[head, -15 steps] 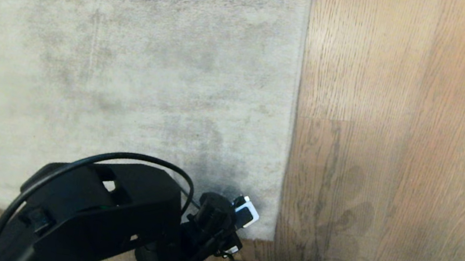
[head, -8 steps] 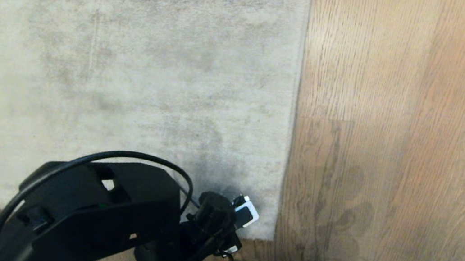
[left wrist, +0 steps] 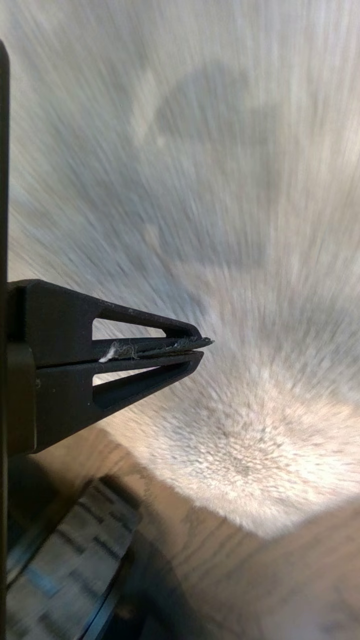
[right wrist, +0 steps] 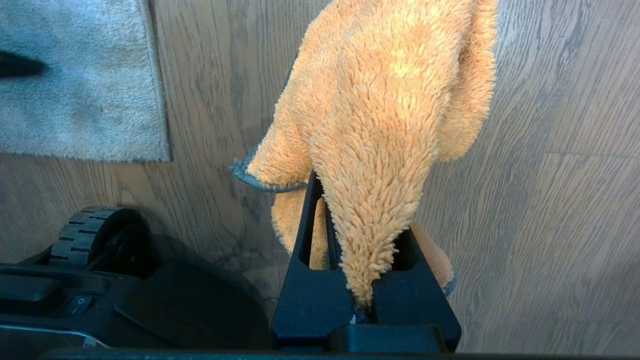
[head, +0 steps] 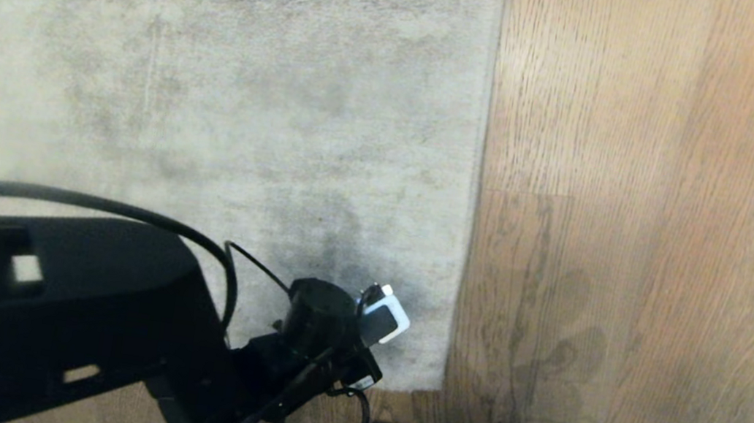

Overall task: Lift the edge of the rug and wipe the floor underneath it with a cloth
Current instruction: Lay down the carpet

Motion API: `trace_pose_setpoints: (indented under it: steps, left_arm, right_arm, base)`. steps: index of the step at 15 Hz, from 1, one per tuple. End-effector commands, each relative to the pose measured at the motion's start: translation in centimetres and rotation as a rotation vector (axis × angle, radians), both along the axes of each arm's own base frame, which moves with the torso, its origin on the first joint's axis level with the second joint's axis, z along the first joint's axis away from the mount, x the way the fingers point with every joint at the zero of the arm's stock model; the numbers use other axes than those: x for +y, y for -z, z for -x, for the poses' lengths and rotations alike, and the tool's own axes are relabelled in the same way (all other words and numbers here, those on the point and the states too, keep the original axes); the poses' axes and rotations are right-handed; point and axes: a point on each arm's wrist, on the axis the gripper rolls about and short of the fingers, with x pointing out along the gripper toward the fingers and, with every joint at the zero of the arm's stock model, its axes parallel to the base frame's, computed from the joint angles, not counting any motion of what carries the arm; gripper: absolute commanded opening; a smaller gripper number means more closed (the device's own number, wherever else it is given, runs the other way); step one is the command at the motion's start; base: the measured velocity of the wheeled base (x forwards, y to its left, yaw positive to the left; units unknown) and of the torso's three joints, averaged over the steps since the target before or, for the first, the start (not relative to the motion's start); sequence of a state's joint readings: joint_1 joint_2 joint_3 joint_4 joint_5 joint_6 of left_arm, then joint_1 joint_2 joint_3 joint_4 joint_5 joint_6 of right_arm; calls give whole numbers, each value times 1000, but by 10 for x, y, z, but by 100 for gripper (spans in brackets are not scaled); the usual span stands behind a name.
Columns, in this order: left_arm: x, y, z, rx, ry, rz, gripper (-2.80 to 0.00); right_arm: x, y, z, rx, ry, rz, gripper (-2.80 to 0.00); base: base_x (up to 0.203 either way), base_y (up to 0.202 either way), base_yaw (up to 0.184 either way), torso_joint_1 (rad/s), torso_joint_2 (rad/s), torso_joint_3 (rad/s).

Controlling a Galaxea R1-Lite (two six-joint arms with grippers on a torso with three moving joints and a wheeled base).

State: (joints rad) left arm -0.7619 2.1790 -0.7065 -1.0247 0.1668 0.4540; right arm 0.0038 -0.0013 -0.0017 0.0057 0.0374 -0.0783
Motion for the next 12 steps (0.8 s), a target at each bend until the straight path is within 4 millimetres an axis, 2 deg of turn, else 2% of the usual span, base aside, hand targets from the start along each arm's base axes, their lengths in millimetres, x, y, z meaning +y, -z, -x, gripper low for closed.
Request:
trace_pose_setpoints:
  steps: [1, 3, 6, 12]
  left_arm:
    - [26, -56, 28, -88, 0, 81, -280]
    - [52, -79, 55, -117, -2, 113, -280]
    - [94, -97, 96, -144, -19, 165, -280]
    - [150, -109, 152, -166, -48, 244, -280]
  right_arm:
    - [0, 0, 0, 2, -1, 0, -280]
    - [0, 0, 0, 2, -2, 0, -280]
    - [0, 0, 0, 2, -2, 0, -280]
    - [0, 0, 0, 2, -2, 0, -280]
  base:
    - [0, 0, 0, 0, 0, 0]
    - [0, 0, 0, 0, 0, 0]
    - [0, 0, 0, 0, 0, 0]
    - [0, 0, 0, 0, 0, 0]
